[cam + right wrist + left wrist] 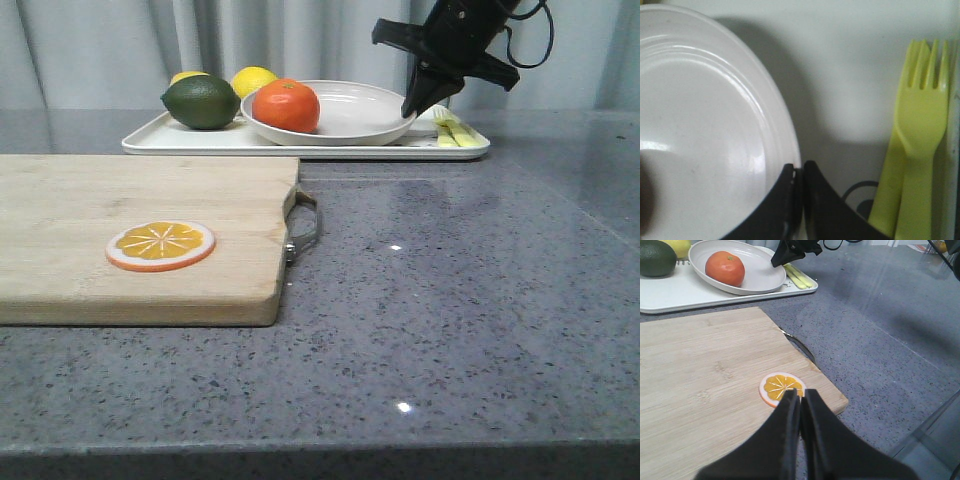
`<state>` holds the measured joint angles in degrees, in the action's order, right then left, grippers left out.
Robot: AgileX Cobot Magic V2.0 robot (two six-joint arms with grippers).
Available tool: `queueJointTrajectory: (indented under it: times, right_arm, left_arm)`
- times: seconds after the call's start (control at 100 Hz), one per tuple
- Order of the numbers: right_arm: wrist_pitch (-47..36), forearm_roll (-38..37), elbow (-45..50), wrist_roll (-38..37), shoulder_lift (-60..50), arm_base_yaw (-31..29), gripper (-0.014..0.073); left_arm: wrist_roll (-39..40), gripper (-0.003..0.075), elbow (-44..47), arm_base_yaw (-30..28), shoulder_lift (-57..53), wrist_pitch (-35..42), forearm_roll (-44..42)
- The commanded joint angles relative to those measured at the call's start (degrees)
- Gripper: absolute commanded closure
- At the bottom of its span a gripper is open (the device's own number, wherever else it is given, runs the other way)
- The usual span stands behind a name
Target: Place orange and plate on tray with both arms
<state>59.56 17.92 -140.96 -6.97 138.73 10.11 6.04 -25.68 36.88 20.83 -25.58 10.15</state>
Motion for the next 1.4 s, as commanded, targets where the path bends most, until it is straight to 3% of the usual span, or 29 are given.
queueJointTrajectory:
  times: [0.0, 0.12, 0.36, 0.44, 0.72, 1.06, 1.39]
  right_arm:
    - [-3.24, 1.34, -2.06, 0.54, -4.17, -0.35, 0.0463]
    - [-2.38, 1.34, -2.06, 0.54, -4.17, -0.35, 0.0351]
    - [2.7, -1.96, -2.06, 0.54, -6.06, -0.79, 0.0354]
    - [3.84, -4.44, -2.06, 0.61, -7.75, -0.66, 0.0393]
    - [10.42, -6.0, -2.01, 1.1, -13.65, -0.64, 0.0663]
    - [15.68, -5.92, -0.48, 1.1, -19.05, 1.36, 0.0662]
    - [11.03, -8.4, 19.38, 3.51, -31.71, 5.53, 0.0662]
  left_arm:
    - [0.49, 0.0739, -1.56, -0.21, 0.26, 3.86, 0.58]
    - [0.49, 0.0739, -1.56, -0.21, 0.26, 3.86, 0.58]
    - [0.49, 0.0739, -1.56, -0.21, 0.26, 3.55, 0.66]
    - [0.57, 0.0739, -1.56, -0.21, 0.26, 2.79, 0.81]
    - [0.57, 0.0739, -1.56, -0.21, 0.26, 0.26, 1.04]
    - [0.57, 0.0739, -1.56, -0.21, 0.26, 0.26, 1.04]
    - [0.57, 0.0739, -1.56, -0.21, 0.26, 0.49, 1.04]
